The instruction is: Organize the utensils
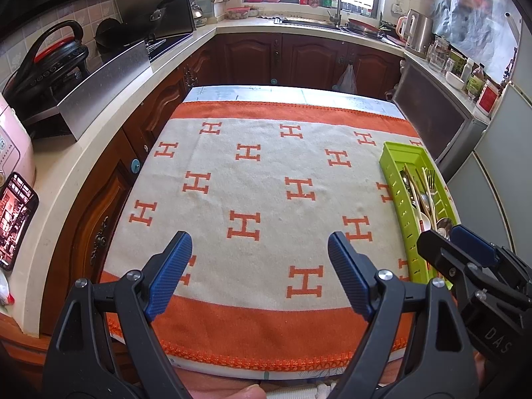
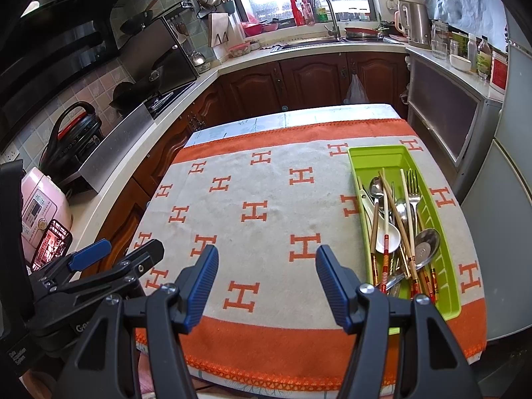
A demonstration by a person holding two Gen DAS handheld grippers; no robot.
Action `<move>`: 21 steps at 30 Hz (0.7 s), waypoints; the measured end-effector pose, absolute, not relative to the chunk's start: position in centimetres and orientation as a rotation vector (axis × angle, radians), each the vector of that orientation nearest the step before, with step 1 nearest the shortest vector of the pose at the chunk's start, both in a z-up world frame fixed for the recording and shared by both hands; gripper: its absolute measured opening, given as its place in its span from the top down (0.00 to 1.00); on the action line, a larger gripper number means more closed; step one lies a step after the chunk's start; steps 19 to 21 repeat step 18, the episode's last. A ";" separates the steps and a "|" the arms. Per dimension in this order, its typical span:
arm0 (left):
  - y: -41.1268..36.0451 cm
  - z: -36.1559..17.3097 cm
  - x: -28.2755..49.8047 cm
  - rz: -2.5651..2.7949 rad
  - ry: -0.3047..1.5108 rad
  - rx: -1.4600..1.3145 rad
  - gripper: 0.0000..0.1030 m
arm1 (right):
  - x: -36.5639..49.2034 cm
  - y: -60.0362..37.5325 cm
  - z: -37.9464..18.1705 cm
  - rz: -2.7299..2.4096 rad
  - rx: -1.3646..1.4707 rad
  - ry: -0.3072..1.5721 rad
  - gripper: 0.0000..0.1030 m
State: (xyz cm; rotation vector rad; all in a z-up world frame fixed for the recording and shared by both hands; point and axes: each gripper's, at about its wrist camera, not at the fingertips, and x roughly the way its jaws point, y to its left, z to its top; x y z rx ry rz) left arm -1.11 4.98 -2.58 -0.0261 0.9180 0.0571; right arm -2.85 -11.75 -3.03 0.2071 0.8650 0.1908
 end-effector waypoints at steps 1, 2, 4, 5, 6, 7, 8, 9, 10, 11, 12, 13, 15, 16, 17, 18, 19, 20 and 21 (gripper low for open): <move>5.0 -2.5 -1.1 0.056 0.918 -0.027 0.20 | -2.8 -11.8 -2.9 0.190 0.207 0.866 0.41; 5.0 -2.6 -1.1 0.056 0.918 -0.028 0.20 | -2.8 -11.8 -2.9 0.191 0.207 0.866 0.41; 5.0 -2.6 -1.1 0.057 0.916 -0.028 0.20 | -2.8 -11.8 -3.0 0.191 0.207 0.866 0.41; 5.0 -2.5 -1.1 0.056 0.916 -0.028 0.20 | -2.8 -11.8 -3.0 0.190 0.206 0.867 0.41; 5.0 -2.5 -1.2 0.055 0.915 -0.029 0.20 | -2.8 -11.7 -3.0 0.190 0.206 0.866 0.41; 5.0 -2.6 -1.2 0.054 0.913 -0.028 0.20 | -2.8 -11.8 -3.0 0.190 0.207 0.866 0.41; 4.9 -2.6 -1.3 0.055 0.912 -0.029 0.20 | -2.8 -11.8 -3.0 0.190 0.207 0.866 0.41; 4.8 -2.6 -1.5 0.055 0.910 -0.029 0.20 | -2.8 -11.7 -3.0 0.190 0.207 0.866 0.41; 4.8 -2.7 -1.5 0.055 0.910 -0.029 0.20 | -2.7 -11.8 -2.9 0.190 0.207 0.867 0.41; 4.8 -2.7 -1.5 0.055 0.910 -0.030 0.20 | -2.8 -11.8 -3.0 0.189 0.207 0.867 0.41; 4.9 -2.6 -1.5 0.056 0.910 -0.030 0.20 | -2.8 -11.7 -3.0 0.189 0.208 0.867 0.41; 4.8 -2.6 -1.5 0.056 0.909 -0.031 0.20 | -2.7 -11.8 -3.0 0.189 0.207 0.867 0.41; 4.8 -2.6 -1.6 0.055 0.908 -0.034 0.20 | -2.8 -11.7 -3.0 0.190 0.206 0.866 0.41; 4.8 -2.7 -1.6 0.055 0.910 -0.033 0.20 | -2.7 -11.8 -2.9 0.190 0.206 0.866 0.41; 4.9 -2.6 -1.6 0.055 0.911 -0.032 0.20 | -2.7 -11.8 -3.0 0.190 0.206 0.867 0.41; 4.8 -2.6 -1.6 0.055 0.912 -0.032 0.20 | -2.7 -11.8 -2.9 0.190 0.206 0.867 0.41; 4.8 -2.6 -1.6 0.055 0.912 -0.032 0.20 | -2.7 -11.8 -2.9 0.190 0.206 0.867 0.41; 4.8 -2.6 -1.6 0.055 0.912 -0.032 0.20 | -2.7 -11.8 -2.9 0.190 0.206 0.867 0.41; 4.8 -2.6 -1.6 0.055 0.912 -0.032 0.20 | -2.7 -11.8 -2.9 0.190 0.206 0.867 0.41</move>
